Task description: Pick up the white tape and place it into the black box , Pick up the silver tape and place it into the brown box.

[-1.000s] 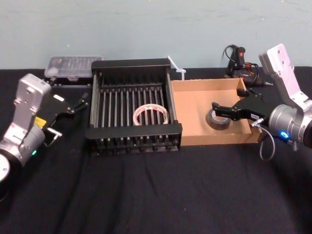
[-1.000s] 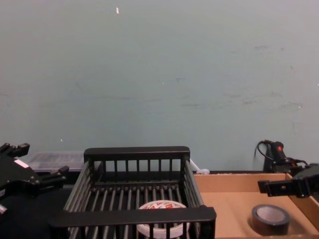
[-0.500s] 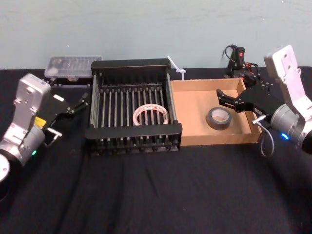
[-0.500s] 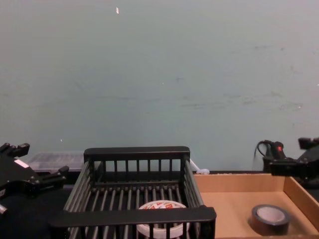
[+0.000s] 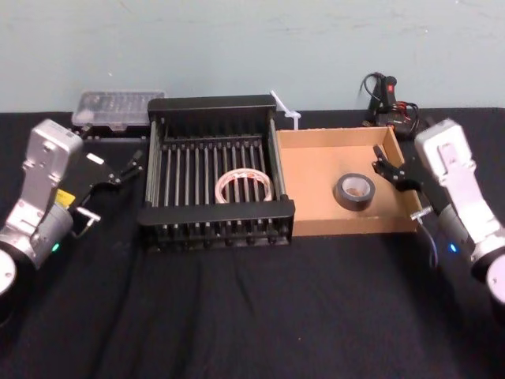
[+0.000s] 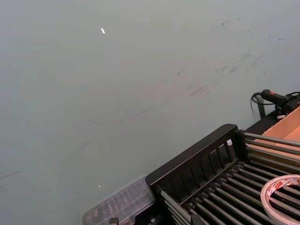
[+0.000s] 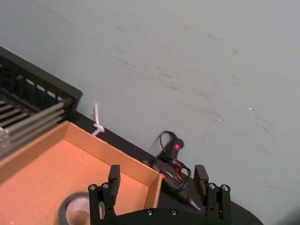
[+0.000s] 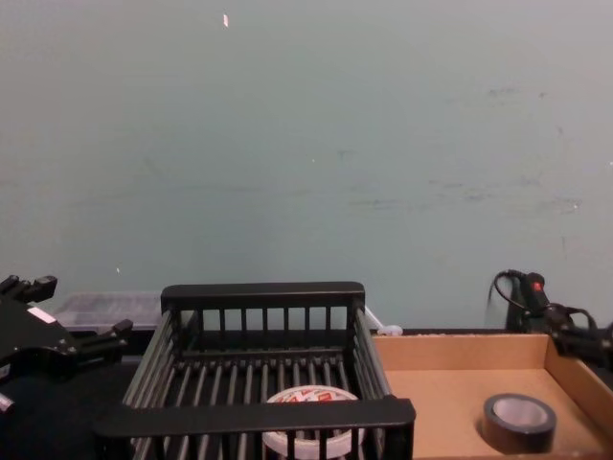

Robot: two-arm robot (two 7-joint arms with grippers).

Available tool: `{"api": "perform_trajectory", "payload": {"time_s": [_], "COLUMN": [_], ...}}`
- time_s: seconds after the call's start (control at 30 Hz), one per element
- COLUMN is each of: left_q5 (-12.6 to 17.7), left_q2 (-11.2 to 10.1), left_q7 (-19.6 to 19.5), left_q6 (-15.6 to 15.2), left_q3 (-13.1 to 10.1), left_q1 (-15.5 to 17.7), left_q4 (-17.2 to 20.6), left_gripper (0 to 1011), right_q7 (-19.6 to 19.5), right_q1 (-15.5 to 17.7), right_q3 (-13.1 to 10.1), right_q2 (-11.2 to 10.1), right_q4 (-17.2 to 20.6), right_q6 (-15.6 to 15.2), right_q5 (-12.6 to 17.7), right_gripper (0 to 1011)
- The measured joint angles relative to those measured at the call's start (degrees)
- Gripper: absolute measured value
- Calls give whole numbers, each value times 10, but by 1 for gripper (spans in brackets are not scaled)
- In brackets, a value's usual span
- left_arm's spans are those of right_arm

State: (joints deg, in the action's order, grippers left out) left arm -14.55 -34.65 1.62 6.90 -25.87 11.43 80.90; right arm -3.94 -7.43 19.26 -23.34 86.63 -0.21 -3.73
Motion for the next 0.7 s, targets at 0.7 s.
{"api": "perform_trajectory", "payload": {"time_s": [0.7], "left_q5": [0], "left_q2": [0], "left_q7": [0], "left_q6": [0], "left_q3": [0], "left_q1": [0], "left_q4": [0], "left_gripper": [1001], "right_q7": [-18], "right_q1": [11], "right_q3": [-12], "right_q2": [19], "right_q4": [-26], "right_q6": [20], "right_q5": [-22], "right_gripper": [1002]}}
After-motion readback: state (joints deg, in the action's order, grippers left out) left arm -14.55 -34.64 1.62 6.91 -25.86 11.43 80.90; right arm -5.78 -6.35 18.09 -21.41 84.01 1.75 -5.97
